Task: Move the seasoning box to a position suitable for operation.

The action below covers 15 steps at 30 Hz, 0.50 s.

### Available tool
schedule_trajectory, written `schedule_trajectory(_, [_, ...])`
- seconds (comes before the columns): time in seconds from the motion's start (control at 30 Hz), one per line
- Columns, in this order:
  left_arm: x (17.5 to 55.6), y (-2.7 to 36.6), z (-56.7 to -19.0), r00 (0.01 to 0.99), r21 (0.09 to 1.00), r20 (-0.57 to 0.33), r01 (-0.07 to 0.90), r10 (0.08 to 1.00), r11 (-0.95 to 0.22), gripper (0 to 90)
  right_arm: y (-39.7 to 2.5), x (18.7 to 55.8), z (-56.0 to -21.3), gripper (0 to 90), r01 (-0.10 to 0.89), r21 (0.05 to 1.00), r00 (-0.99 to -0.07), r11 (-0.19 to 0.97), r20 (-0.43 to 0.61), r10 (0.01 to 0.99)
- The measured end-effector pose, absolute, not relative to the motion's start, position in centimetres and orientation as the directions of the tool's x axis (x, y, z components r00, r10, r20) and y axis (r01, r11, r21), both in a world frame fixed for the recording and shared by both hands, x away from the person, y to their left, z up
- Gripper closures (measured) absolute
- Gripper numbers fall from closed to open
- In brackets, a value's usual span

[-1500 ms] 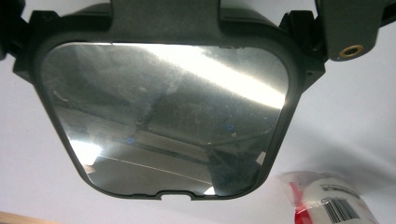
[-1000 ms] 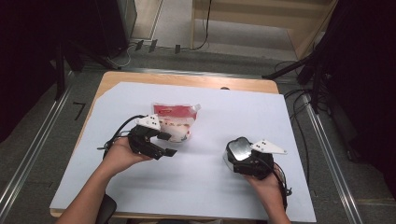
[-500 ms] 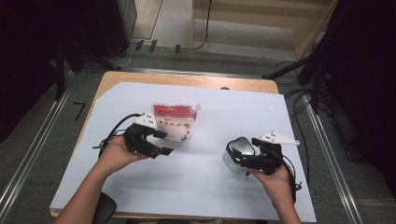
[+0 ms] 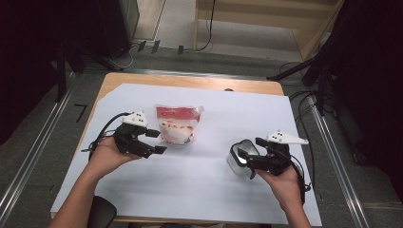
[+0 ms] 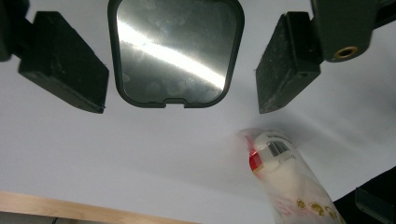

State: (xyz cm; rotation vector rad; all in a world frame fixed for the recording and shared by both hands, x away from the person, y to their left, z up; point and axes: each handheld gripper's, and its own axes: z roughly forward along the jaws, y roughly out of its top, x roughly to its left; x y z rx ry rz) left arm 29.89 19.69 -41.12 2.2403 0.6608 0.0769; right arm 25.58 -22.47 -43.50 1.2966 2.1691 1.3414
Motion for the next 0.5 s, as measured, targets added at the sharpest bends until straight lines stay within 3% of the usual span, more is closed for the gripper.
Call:
schedule_trajectory(0.2, [30.1, 20.7, -40.9, 0.848, 0.705, -0.144, 0.45, 0.511, -0.548, 33.6, -22.1, 25.5, -43.3, 26.8, 0.531, 0.825, -0.58, 0.193, 0.188, 0.792])
schedule_trajectory(0.5, [31.1, 21.4, -40.6, 0.835, 0.712, -0.137, 0.458, 0.533, -0.533, 33.5, -21.6, 25.4, -43.1, 29.3, 0.534, 0.82, -0.609, 0.206, 0.203, 0.767])
